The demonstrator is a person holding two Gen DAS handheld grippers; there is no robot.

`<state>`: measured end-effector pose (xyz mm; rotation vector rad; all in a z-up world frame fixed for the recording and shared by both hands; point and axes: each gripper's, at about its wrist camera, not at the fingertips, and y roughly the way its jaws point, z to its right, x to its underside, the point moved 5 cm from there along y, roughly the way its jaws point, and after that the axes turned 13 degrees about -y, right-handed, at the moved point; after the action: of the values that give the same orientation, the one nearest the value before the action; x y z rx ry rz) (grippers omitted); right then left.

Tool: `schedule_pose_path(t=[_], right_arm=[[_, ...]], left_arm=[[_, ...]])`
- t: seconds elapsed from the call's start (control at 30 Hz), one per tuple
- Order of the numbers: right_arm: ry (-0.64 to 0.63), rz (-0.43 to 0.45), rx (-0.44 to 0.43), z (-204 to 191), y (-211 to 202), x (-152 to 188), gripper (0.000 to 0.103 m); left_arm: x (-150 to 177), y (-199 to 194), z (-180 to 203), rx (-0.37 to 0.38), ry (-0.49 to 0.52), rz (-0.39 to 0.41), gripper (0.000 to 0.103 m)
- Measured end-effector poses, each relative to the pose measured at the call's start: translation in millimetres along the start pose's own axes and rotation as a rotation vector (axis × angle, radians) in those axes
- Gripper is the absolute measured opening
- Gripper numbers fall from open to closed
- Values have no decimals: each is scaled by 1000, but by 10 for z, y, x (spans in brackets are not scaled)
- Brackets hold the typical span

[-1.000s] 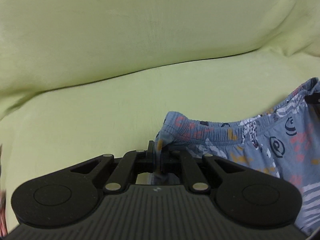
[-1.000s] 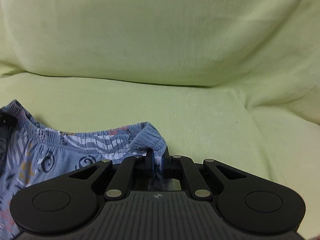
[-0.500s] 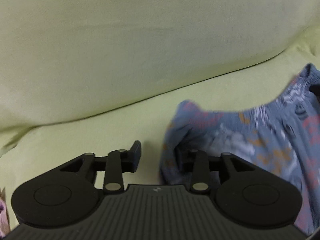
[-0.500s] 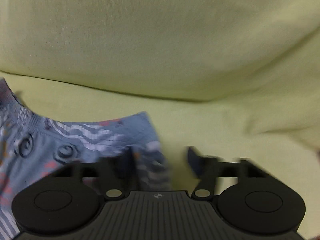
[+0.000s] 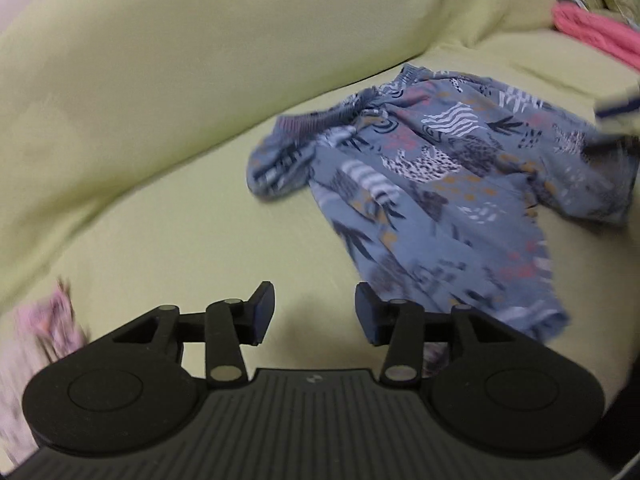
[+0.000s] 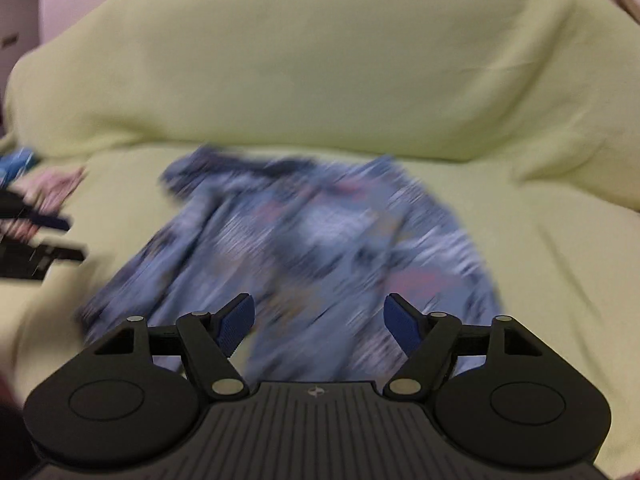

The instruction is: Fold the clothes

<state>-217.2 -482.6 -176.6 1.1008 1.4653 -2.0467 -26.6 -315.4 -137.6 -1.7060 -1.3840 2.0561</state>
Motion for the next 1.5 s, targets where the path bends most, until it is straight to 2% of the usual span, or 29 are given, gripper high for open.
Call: schedule_pose_path(t=[0.07,0.13,0.2,0.23,0.33,0.4,0.47,0.53,0.6,0.63,0.67,0.7,0.73,0.77,0.87,0.93,0.97,1.03,1.07,1.2,1.3,1.37,1.4,1.43,1.5], right_arm=[[6,-16,-20,-188,-167,35,71],[29,-24,-25,-152,-140,21,72],[41,-29,-18,-104,-95,34,72],[37,-29,-6,-81,-139,34,73],[58,-40,20,66,-95,43,74],[71,-48,36,162,-68,51,74],[79,-63,43,190,-77,104,74],[60,-56,30,138,-111,116,74],[-2,-37,-21,-84,-134,66,73],[-35,-29,-49,-201,-143,41,69],[-87,-29,-91,-383,-110,5,59],[-139,-30,-133,-565,-79,-29,52],[-201,-29,-166,-756,-49,-54,40],[-263,-28,-197,-943,-18,-76,35],[-439,-53,-188,-1392,121,-70,37],[-570,-86,-120,-1602,253,-9,35],[-607,-89,-75,-1647,298,13,23],[-598,-107,-47,-1626,323,3,0],[-593,-115,-36,-1615,333,-2,0],[-588,-139,-114,-1548,283,3,0],[-584,-157,-172,-1498,243,6,0],[-581,-168,-211,-1464,215,8,0],[-580,-174,-231,-1448,201,9,1],[-578,-180,-250,-1431,187,10,6],[-575,-192,-289,-1397,158,11,15]], left_arm=[[-21,-67,109,63,-15,7,37],[-12,-127,263,73,38,30,37],[30,-113,380,93,64,21,37],[-12,80,515,101,73,10,37],[-34,320,663,79,108,-10,36],[-28,384,680,57,123,-28,27],[-6,454,690,44,133,-52,0],[17,433,680,36,136,-44,0],[-26,336,594,9,139,2,0],[-60,273,534,-11,141,27,0],[-92,217,430,-38,141,47,0],[-107,151,294,-72,142,67,0],[-124,64,150,-108,146,88,0],[-130,-24,6,-145,147,104,0],[-120,-191,-407,-239,142,109,0],[-46,-146,-576,-266,140,88,0],[8,-112,-604,-279,158,81,0],[119,-42,-648,-305,197,69,1],[160,-8,-668,-317,216,65,1],[287,63,-766,-319,238,60,1],[481,145,-766,-295,249,13,1],[696,286,-725,-292,290,-61,1],[776,318,-687,-305,326,-62,1],[852,345,-647,-321,364,-57,0],[842,288,-623,-300,386,-89,0]])
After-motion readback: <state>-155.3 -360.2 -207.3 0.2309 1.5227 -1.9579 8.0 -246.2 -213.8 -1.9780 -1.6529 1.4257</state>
